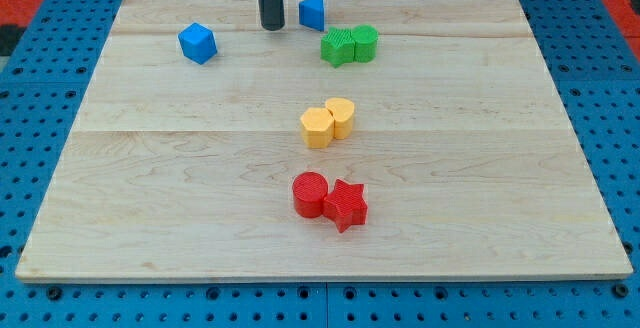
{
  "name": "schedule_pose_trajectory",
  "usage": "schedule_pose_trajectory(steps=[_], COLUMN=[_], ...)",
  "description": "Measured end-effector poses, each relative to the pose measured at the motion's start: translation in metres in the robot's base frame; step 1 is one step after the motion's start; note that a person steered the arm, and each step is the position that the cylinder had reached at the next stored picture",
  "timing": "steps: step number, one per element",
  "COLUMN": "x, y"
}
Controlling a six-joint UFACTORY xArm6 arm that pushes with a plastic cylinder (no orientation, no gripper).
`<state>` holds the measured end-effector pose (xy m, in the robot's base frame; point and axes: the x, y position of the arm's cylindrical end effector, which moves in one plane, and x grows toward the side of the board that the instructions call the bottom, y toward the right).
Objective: Push the blue triangle closer to the green star
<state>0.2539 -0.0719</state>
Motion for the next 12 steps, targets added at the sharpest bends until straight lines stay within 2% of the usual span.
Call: schedule_pose_trajectory(steps=[2, 3, 4, 5, 9, 12], x=[-0.012, -0.04, -0.047, -0.047, -0.041, -0.031], y=[-0.004, 0.009, 0.047, 0.061, 0.039, 0.047])
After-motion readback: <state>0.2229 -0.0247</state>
